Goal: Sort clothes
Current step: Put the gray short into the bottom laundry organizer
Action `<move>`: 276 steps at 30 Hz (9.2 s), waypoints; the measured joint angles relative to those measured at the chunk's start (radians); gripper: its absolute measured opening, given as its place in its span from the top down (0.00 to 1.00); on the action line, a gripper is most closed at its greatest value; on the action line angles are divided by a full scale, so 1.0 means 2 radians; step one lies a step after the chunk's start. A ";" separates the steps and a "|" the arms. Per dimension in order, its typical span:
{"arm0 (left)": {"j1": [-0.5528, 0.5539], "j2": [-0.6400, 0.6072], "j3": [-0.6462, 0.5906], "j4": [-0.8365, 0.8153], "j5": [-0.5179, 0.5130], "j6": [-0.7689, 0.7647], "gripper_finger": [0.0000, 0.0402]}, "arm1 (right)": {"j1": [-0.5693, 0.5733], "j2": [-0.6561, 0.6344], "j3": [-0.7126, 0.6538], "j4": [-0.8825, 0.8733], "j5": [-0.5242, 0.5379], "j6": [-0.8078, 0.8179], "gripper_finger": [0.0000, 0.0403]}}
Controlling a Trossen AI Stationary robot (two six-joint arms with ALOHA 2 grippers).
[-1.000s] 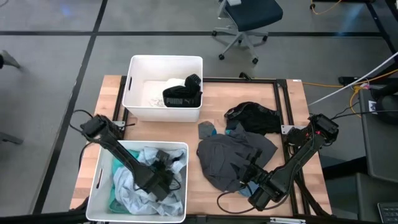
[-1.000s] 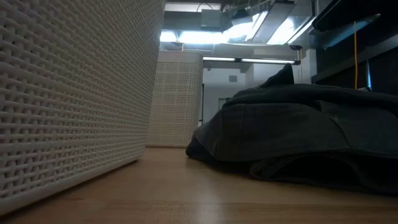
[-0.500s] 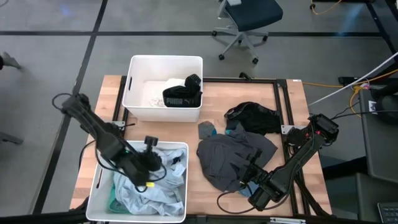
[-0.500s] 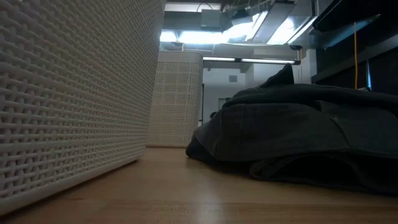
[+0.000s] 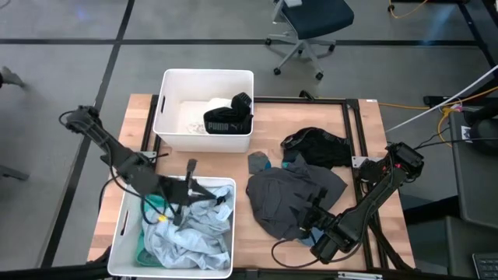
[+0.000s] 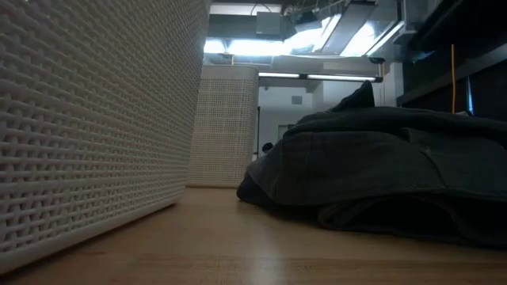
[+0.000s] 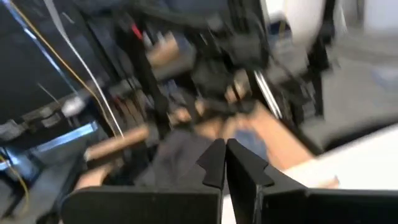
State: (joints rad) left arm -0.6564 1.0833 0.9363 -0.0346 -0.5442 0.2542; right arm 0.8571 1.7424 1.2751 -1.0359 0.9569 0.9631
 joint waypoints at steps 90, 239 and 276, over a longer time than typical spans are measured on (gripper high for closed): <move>0.018 -0.063 -0.147 0.209 0.001 0.073 0.99 | -0.098 -0.032 0.000 0.130 -0.190 -0.315 0.99; 0.019 -0.144 -0.109 -0.009 -0.063 -0.095 0.99 | -0.158 -0.271 -0.324 0.467 -0.132 -0.345 0.38; 0.019 -0.144 -0.109 -0.019 -0.063 -0.140 0.99 | -0.250 0.054 -0.242 0.868 -0.147 -0.619 0.42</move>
State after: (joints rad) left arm -0.6189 0.7959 0.7174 -0.0727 -0.6697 -0.0265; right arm 0.3573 1.8503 0.7914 0.6998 0.6627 -0.2741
